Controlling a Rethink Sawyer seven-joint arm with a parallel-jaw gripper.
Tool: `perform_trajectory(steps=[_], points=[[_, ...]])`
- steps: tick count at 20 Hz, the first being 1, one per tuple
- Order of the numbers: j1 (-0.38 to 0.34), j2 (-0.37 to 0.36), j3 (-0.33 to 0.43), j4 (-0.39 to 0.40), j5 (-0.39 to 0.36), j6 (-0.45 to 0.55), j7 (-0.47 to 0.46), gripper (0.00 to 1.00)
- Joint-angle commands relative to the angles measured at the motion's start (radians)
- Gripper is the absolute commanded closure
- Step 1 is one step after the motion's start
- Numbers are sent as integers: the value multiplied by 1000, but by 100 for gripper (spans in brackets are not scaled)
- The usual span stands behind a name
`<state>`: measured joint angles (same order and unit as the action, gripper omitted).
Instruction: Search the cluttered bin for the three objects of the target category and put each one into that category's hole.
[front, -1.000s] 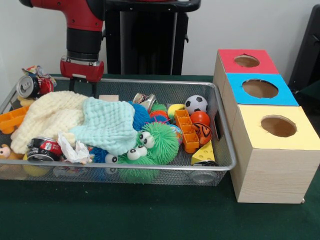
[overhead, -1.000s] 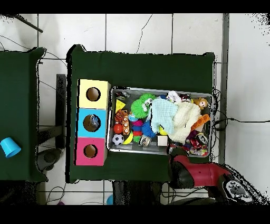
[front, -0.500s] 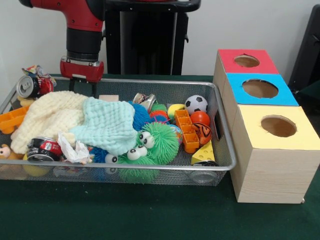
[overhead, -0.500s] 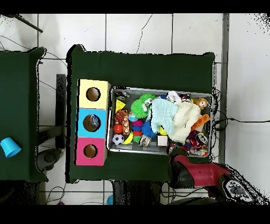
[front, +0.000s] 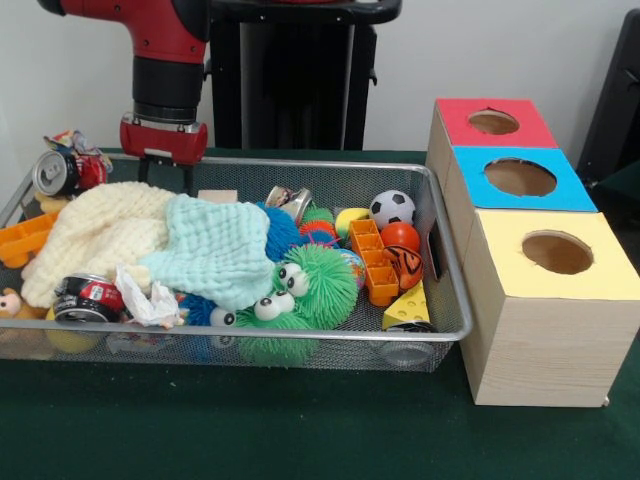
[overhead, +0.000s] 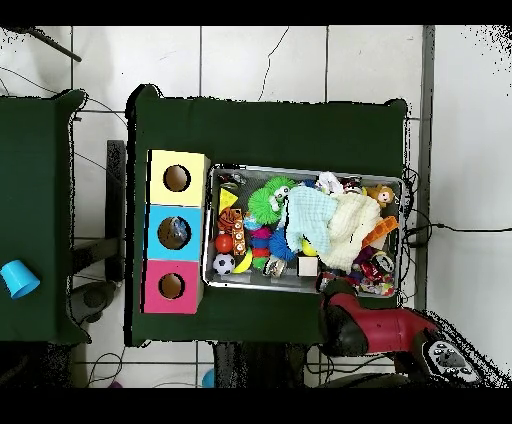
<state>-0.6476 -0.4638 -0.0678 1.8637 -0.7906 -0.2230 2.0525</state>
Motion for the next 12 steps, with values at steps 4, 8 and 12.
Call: perform_trajectory(steps=[4,8,12], points=[[-29,136,111,-171,-39,81,15,0],[-27,135,109,-172,-39,87,13,0],[-21,137,101,-172,-35,76,18,100]])
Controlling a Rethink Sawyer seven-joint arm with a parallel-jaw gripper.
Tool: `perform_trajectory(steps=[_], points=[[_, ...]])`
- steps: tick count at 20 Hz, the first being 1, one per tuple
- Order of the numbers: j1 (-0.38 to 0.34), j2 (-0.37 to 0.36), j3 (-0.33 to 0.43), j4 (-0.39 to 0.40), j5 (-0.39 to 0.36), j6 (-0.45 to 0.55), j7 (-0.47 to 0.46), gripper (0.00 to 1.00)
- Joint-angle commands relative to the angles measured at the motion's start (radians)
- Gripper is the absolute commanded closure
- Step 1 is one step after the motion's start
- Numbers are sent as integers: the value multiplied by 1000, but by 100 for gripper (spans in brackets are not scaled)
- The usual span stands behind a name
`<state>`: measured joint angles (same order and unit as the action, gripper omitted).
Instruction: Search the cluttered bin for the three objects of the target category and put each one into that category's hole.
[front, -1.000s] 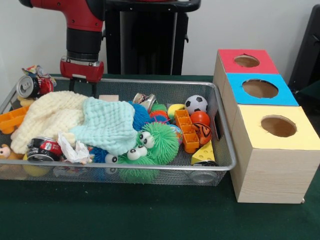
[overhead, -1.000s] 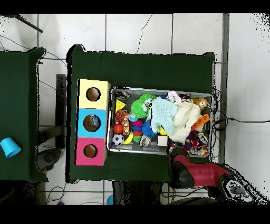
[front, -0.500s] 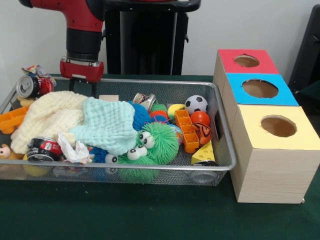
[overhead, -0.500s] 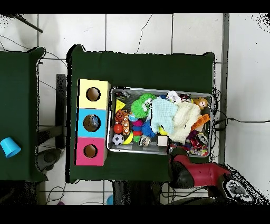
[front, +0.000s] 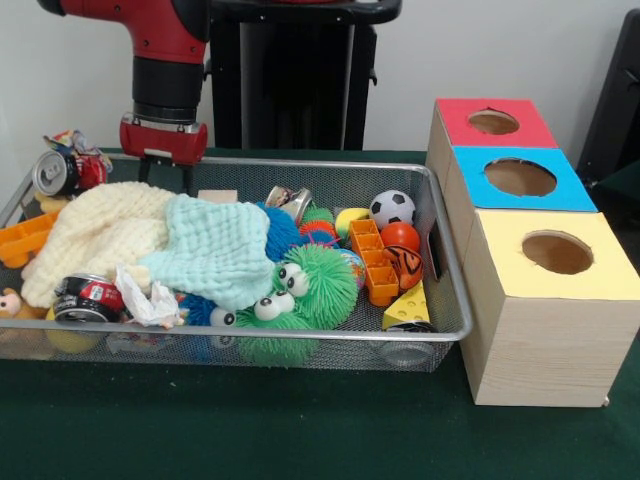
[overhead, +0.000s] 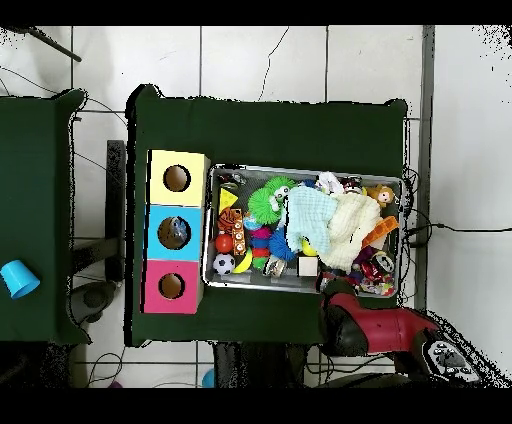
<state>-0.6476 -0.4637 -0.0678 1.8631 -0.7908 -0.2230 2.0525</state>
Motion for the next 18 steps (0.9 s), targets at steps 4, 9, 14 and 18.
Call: perform_trajectory(steps=[4,9,14,18], points=[[-30,136,109,-169,-42,76,16,100],[-26,131,110,-170,-48,86,10,100],[-28,121,113,-161,-46,89,13,100],[-52,46,146,-106,-47,139,3,100]])
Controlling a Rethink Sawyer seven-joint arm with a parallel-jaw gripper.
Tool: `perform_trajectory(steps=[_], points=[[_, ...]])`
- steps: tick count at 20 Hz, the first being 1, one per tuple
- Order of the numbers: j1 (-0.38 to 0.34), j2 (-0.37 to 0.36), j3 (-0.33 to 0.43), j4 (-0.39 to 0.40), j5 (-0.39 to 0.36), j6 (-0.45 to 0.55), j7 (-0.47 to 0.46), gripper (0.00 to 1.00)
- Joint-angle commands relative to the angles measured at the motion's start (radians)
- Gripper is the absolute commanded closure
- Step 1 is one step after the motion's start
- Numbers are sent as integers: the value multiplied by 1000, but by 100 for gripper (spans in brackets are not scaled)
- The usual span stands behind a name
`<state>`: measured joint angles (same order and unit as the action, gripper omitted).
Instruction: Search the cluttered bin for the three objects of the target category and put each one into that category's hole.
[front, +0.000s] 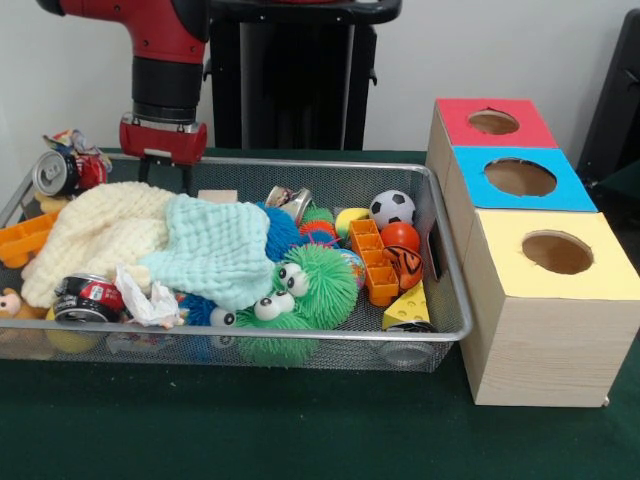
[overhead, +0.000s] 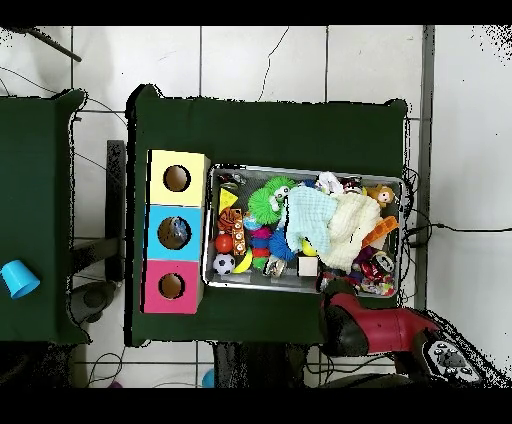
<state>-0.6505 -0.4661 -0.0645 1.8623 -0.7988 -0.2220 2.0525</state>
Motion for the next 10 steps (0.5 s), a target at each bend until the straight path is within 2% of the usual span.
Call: perform_trajectory(steps=[1,7,10], points=[[-61,20,158,-83,-36,158,-1,100],[-132,-148,250,45,-6,279,-46,100],[-146,-192,268,78,-2,296,-45,100]])
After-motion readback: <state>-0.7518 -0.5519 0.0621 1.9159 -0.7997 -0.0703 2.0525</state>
